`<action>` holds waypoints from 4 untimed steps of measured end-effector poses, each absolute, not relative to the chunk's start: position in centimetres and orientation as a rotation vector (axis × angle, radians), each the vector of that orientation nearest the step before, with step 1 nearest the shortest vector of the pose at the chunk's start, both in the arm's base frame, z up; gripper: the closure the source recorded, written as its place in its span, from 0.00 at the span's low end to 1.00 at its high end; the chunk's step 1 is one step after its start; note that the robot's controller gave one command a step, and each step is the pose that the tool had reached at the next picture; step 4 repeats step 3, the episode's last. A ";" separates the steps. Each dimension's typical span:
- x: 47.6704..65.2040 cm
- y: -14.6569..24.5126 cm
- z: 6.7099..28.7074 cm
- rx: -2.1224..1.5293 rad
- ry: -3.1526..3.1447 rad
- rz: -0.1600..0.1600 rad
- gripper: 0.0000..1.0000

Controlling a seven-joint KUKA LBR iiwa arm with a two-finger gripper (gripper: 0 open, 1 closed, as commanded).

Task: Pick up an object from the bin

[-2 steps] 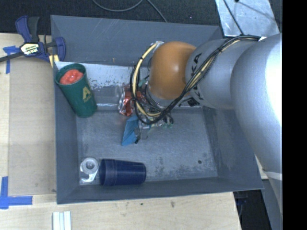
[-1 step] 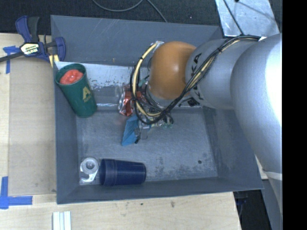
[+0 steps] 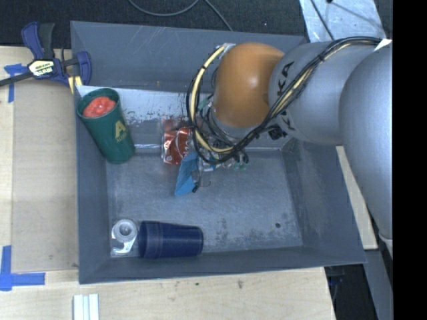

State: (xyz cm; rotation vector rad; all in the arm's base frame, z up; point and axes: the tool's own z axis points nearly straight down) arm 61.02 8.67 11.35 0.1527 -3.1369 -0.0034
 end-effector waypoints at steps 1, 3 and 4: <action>61.6 9.1 14.5 0.181 -3.150 -0.007 1.00; 61.6 8.4 14.7 0.161 -3.164 -0.009 1.00; 61.6 8.4 14.7 0.161 -3.164 -0.009 1.00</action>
Offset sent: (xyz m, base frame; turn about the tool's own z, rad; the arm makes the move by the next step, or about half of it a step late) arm -0.0074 0.0000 0.1752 -0.0295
